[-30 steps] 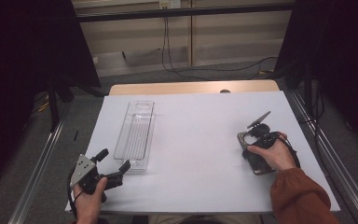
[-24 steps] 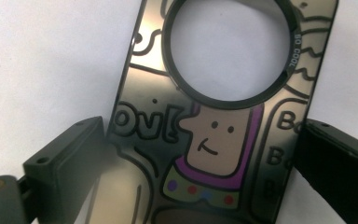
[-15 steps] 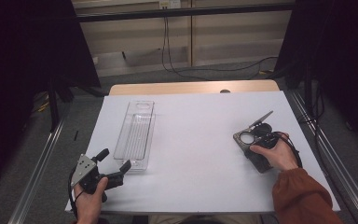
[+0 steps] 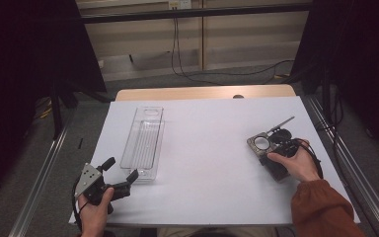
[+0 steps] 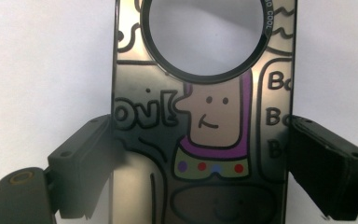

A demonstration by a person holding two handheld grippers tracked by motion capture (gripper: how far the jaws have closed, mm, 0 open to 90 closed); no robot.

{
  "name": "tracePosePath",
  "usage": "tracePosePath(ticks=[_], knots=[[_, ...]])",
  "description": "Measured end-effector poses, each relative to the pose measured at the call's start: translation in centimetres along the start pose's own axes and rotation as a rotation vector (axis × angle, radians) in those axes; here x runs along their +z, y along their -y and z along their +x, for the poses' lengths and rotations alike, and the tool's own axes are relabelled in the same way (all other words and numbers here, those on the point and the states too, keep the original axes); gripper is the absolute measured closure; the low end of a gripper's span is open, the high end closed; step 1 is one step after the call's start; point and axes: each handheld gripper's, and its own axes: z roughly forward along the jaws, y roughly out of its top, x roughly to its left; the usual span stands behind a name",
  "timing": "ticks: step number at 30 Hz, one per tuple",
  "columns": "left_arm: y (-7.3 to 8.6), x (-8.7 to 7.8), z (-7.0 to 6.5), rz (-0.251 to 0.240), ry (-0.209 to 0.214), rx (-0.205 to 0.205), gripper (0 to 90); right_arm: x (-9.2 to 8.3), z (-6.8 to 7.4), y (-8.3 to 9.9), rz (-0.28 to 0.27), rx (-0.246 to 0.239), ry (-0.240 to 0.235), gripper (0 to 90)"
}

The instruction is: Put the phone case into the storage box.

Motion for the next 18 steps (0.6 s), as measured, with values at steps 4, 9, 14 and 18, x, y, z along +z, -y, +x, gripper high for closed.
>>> tracePosePath(ticks=[4, 9, 14, 18], knots=[[0.0, 0.0, 0.0, -0.001, 0.000, 0.002, 3.3, -0.5, -0.1, 0.1, -0.045, -0.008, -0.028, 12.4], [0.0, -0.1, 0.0, -0.001, 0.005, 0.001, 3.3, -1.0, -0.2, 0.3, -0.080, -0.020, -0.040, 12.3], [-0.1, -0.1, -0.1, -0.012, -0.002, -0.012, 3.3, -1.7, 0.0, 0.5, -0.138, -0.029, -0.048, 12.3], [0.0, 0.0, 0.0, -0.009, 0.003, -0.010, 3.3, -2.1, 0.5, 0.6, -0.183, -0.045, -0.046, 12.3]])
